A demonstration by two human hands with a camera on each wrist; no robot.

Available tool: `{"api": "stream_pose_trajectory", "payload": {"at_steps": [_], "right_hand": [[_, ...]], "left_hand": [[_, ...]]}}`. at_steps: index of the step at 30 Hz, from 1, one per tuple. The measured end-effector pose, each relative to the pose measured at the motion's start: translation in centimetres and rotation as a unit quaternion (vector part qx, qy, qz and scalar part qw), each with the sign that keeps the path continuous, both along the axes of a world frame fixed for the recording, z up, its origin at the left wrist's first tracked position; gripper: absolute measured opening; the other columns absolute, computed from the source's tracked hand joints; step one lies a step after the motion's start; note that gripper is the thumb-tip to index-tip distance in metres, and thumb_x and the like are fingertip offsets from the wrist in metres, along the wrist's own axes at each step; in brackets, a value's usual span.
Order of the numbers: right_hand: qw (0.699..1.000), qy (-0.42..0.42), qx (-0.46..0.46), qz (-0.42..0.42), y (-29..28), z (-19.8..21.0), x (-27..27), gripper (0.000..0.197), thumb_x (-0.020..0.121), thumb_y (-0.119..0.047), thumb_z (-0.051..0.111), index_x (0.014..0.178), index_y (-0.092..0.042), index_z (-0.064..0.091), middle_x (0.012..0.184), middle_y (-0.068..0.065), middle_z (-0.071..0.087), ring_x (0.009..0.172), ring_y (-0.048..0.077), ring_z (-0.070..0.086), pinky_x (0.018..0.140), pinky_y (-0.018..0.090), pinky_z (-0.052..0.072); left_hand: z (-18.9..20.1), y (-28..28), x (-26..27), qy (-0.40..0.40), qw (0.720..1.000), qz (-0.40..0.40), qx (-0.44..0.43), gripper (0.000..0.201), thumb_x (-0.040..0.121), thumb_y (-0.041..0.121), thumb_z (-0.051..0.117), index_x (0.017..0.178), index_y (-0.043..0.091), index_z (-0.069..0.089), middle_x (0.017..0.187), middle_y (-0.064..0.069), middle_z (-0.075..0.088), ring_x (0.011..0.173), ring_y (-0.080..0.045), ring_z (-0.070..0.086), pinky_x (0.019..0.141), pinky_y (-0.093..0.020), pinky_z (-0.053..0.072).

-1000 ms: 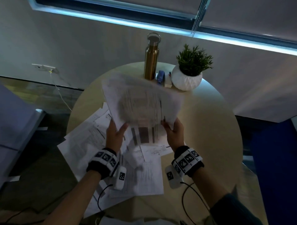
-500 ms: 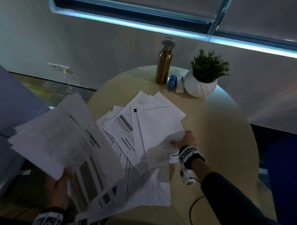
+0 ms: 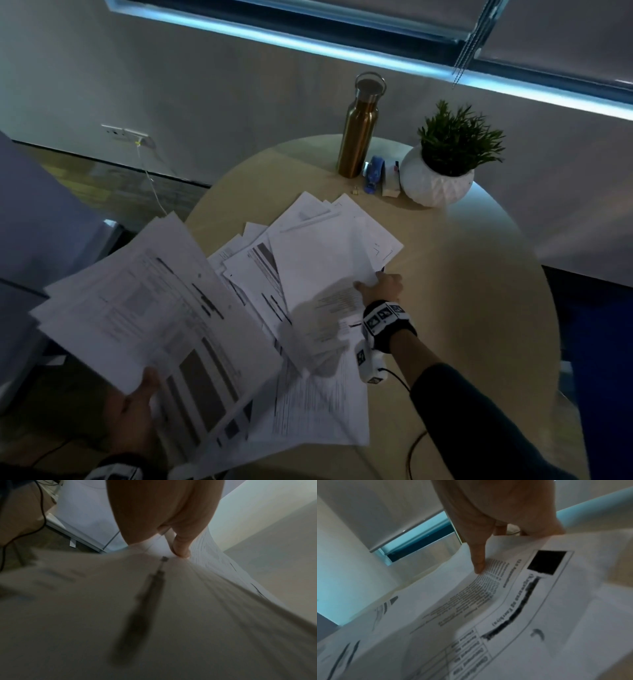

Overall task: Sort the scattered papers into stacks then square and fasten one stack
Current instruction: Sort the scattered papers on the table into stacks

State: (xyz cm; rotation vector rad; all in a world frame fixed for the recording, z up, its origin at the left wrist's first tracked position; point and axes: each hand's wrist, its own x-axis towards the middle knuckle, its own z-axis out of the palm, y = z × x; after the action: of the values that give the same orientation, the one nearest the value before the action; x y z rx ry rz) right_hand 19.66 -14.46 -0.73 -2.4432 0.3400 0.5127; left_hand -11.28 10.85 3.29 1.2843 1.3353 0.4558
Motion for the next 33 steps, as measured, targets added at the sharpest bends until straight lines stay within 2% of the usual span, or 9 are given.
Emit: {"api": "stream_pose_trajectory", "payload": {"at_steps": [3, 6, 11, 15, 17, 22, 26, 30, 33], "right_hand": [[0.996, 0.042, -0.078, -0.028, 1.6, -0.1, -0.1, 0.074, 0.069, -0.035, 0.080, 0.125, -0.006, 0.041, 0.134, 0.018, 0.036, 0.123, 0.037, 0.037, 0.099, 0.050, 0.039], [0.997, 0.035, -0.031, -0.067, 2.0, 0.0, -0.1, 0.085, 0.070, -0.027, 0.080, 0.133, -0.008, 0.027, 0.135, 0.017, 0.046, 0.125, 0.034, 0.043, 0.102, 0.052, 0.035], [1.000, -0.003, 0.027, -0.011, 0.9, -0.7, 0.2, 0.018, 0.079, -0.010, 0.069, 0.096, -0.006, 0.064, 0.102, 0.014, 0.067, 0.097, 0.030, 0.061, 0.093, 0.040, 0.046], [0.987, -0.097, 0.126, 0.026, 1.1, -0.9, -0.7, 0.009, 0.073, 0.001, 0.068, 0.074, -0.006, 0.063, 0.074, 0.010, 0.060, 0.075, 0.022, 0.056, 0.068, 0.030, 0.047], [0.990, -0.085, 0.095, 0.057, 1.6, -0.9, -1.0, 0.007, 0.074, -0.006, 0.069, 0.079, -0.004, 0.065, 0.079, 0.010, 0.060, 0.077, 0.024, 0.056, 0.066, 0.031, 0.046], [0.995, -0.061, -0.081, 0.006, 2.2, -1.8, -1.9, 0.022, 0.080, -0.022, 0.067, 0.098, -0.009, 0.063, 0.126, 0.014, 0.035, 0.113, 0.034, 0.036, 0.095, 0.045, 0.037], [0.995, -0.054, -0.078, -0.030, 2.1, -1.8, -1.8, 0.019, 0.084, -0.018, 0.061, 0.100, -0.007, 0.059, 0.123, 0.016, 0.041, 0.112, 0.034, 0.038, 0.096, 0.045, 0.034], [0.993, -0.073, -0.033, -0.090, 1.8, -1.4, -1.7, 0.021, 0.085, -0.003, 0.054, 0.105, -0.008, 0.051, 0.117, 0.014, 0.052, 0.110, 0.033, 0.047, 0.093, 0.045, 0.034], [0.986, -0.095, 0.045, -0.130, 1.4, -1.1, -1.6, 0.032, 0.084, 0.001, 0.054, 0.113, -0.011, 0.046, 0.110, 0.013, 0.062, 0.102, 0.034, 0.057, 0.091, 0.044, 0.036]], "left_hand": [[0.7, 0.0, 0.6, 0.008, 1.000, -0.013, 0.001, 0.024, 0.095, 0.014, 0.049, 0.118, 0.009, 0.056, 0.115, 0.001, 0.051, 0.104, 0.002, 0.052, 0.103, -0.033, 0.029], [0.8, -0.3, 0.4, 0.009, 1.000, -0.009, 0.014, 0.044, 0.093, 0.012, 0.052, 0.136, 0.005, 0.044, 0.136, -0.005, 0.047, 0.125, -0.020, 0.044, 0.108, -0.037, 0.029], [0.2, 0.0, -0.6, -0.009, 1.000, 0.020, 0.013, 0.047, 0.092, 0.012, 0.055, 0.137, 0.007, 0.044, 0.143, -0.008, 0.044, 0.130, -0.024, 0.041, 0.106, -0.033, 0.030], [1.0, 0.1, -0.5, -0.008, 1.000, 0.020, -0.004, 0.044, 0.094, 0.012, 0.051, 0.137, 0.007, 0.043, 0.142, -0.009, 0.044, 0.117, -0.021, 0.046, 0.103, -0.030, 0.028], [1.6, -0.1, -0.4, -0.003, 1.000, 0.012, 0.000, 0.037, 0.095, 0.010, 0.048, 0.131, 0.014, 0.049, 0.141, -0.008, 0.042, 0.107, -0.020, 0.050, 0.105, -0.031, 0.028], [0.5, 0.5, -0.8, 0.017, 1.000, 0.002, 0.008, 0.044, 0.096, 0.015, 0.048, 0.138, 0.007, 0.041, 0.146, -0.011, 0.041, 0.134, -0.027, 0.038, 0.113, -0.033, 0.024], [-0.3, 0.8, -1.6, 0.016, 1.000, 0.015, -0.008, 0.050, 0.093, 0.024, 0.053, 0.138, 0.007, 0.040, 0.146, -0.015, 0.042, 0.132, -0.033, 0.041, 0.113, -0.044, 0.029], [-0.5, 0.7, -1.9, 0.018, 1.000, 0.013, -0.005, 0.047, 0.093, 0.021, 0.052, 0.138, 0.013, 0.041, 0.142, -0.006, 0.044, 0.130, -0.027, 0.041, 0.108, -0.034, 0.027], [-0.8, 0.9, -2.0, 0.027, 0.999, 0.021, -0.004, 0.043, 0.093, 0.021, 0.054, 0.133, 0.012, 0.046, 0.139, -0.013, 0.049, 0.126, -0.030, 0.046, 0.105, -0.038, 0.032]]}}
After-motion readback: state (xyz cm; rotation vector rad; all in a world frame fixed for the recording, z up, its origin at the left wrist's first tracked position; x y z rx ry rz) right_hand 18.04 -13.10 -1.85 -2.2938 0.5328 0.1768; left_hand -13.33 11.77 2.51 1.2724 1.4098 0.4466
